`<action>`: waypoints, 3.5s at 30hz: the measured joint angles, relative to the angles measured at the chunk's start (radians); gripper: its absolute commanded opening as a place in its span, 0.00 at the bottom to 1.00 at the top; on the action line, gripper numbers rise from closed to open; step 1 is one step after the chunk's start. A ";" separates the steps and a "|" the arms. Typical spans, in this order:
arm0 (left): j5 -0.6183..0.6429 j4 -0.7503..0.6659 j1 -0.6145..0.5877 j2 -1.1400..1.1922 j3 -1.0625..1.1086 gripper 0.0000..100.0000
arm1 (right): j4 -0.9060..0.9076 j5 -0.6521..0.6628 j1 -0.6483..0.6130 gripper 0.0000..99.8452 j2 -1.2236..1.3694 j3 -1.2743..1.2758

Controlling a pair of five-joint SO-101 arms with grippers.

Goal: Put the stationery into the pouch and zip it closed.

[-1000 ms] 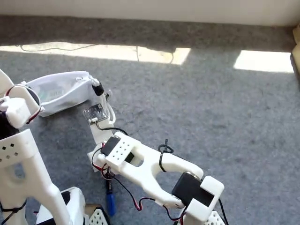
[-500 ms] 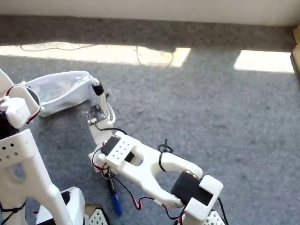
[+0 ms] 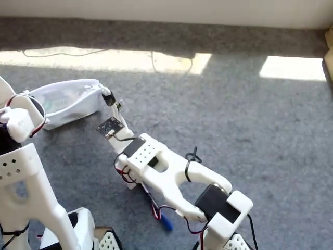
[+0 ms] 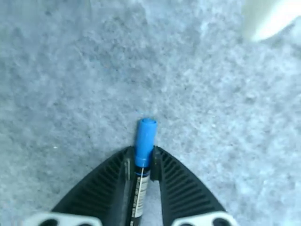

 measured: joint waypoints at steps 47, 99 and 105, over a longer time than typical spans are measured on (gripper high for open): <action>0.020 -0.029 0.173 0.000 0.000 0.01 | 0.226 -0.034 -0.020 0.01 -0.480 0.150; 0.020 -0.032 0.368 0.000 0.026 0.01 | -0.921 -0.035 0.201 0.01 -1.138 0.222; 0.020 -0.032 0.368 0.000 0.026 0.01 | -0.991 -0.032 0.235 0.01 -1.131 0.256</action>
